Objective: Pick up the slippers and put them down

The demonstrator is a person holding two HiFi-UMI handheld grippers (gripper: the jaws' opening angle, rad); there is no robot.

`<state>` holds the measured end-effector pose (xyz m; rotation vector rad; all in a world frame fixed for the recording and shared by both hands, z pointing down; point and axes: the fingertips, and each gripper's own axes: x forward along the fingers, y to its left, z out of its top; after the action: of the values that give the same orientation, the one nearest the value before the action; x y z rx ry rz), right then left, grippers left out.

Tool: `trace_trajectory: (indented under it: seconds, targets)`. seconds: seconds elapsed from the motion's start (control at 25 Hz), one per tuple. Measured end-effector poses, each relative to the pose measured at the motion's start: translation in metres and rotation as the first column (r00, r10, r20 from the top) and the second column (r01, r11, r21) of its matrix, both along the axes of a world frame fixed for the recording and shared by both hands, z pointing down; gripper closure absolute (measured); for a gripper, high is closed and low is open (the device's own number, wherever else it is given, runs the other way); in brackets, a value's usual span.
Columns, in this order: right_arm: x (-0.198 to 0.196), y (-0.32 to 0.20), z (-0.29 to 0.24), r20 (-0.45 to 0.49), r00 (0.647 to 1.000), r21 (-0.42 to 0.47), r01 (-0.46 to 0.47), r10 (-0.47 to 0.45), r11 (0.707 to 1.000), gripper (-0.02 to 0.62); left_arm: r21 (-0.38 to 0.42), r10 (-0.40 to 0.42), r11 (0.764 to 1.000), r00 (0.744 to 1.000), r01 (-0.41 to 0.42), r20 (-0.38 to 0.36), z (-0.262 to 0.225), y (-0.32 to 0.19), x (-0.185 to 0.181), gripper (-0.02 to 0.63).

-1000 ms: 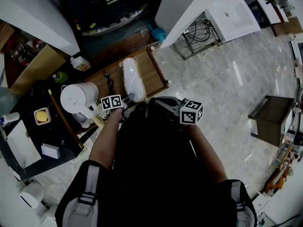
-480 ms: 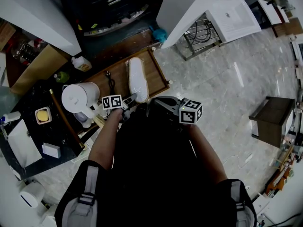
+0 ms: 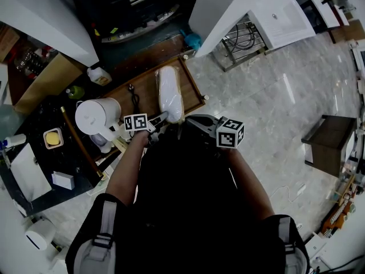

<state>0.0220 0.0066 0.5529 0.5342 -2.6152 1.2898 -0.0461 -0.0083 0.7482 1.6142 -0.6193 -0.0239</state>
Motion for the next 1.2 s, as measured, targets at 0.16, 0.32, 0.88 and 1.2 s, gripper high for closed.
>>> trace_trajectory:
  seconds: [0.16,0.32,0.88,1.2]
  targets:
    - [0.000,0.000,0.001,-0.001,1.000,0.003,-0.005,0.005,1.000,0.589,0.025,-0.009,1.000,0.999,0.010,-0.054,-0.015,-0.003,0.005,0.529]
    - [-0.001,-0.001,0.000,0.003,1.000,0.006,-0.009,0.009,1.000,0.588,0.051,-0.028,0.998,0.993,0.034,-0.113,-0.033,-0.009,0.007,0.529]
    - [0.006,0.000,-0.004,0.003,0.999,0.023,-0.050,0.050,0.998,0.589,0.136,-0.018,0.990,0.985,0.042,-0.171,-0.082,-0.008,0.006,0.528]
    - [0.009,0.002,-0.006,0.009,0.997,0.025,-0.081,0.081,0.996,0.588,0.173,0.000,0.984,0.977,0.037,-0.211,-0.110,-0.001,0.008,0.528]
